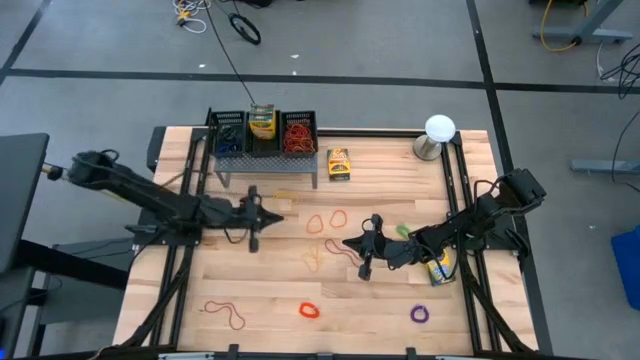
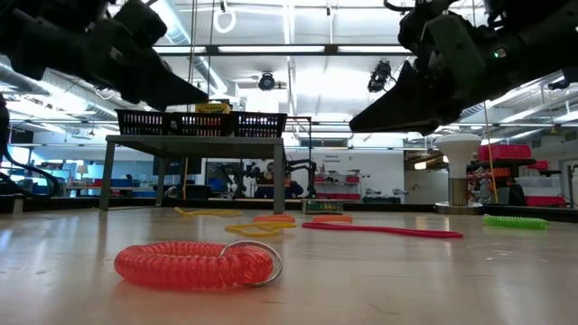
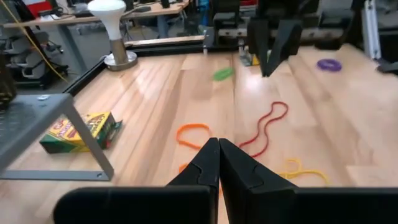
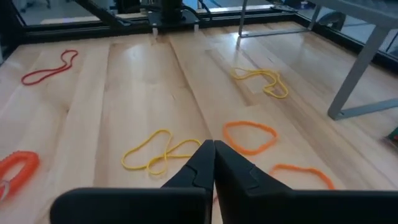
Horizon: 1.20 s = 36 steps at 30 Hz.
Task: Pick & Place Office Desk Supplies
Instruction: Put the bottom yellow rubber band into the right black bin
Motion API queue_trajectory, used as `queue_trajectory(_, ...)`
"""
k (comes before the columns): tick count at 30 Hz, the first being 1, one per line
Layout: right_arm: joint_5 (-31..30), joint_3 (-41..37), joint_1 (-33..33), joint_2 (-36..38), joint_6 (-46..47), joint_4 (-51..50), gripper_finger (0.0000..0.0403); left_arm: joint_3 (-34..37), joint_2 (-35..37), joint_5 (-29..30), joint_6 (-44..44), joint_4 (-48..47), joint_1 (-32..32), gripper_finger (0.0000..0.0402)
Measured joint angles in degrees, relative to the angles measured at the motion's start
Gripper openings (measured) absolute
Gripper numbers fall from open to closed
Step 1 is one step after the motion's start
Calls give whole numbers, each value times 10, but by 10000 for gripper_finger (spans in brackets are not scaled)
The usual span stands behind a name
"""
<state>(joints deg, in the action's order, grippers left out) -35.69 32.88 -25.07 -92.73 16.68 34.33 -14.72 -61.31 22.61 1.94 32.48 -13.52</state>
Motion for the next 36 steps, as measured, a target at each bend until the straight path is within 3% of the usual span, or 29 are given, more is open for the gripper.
queue_trajectory(3,0,24,-11,0,32,-58,41,0,-74,9,16,67,-13,7)
queue_trajectory(8,-14,104,-29,-3,122,-257,89,0,-188,-26,26,185,-17,7)
queue_trajectory(14,13,160,-33,-53,157,-331,124,-3,-289,-52,12,277,-19,9)
queue_trajectory(20,21,197,-33,-108,152,-343,156,-35,-353,-62,5,269,-34,26)
queue_trajectory(25,29,196,-35,-112,150,-351,171,-78,-391,-61,1,261,-55,48)
queue_trajectory(30,31,196,-37,-108,150,-347,174,-160,-429,-64,-50,141,-67,83)
queue_trajectory(36,32,195,-35,-108,150,-339,174,-246,-476,-48,-15,26,-76,132)
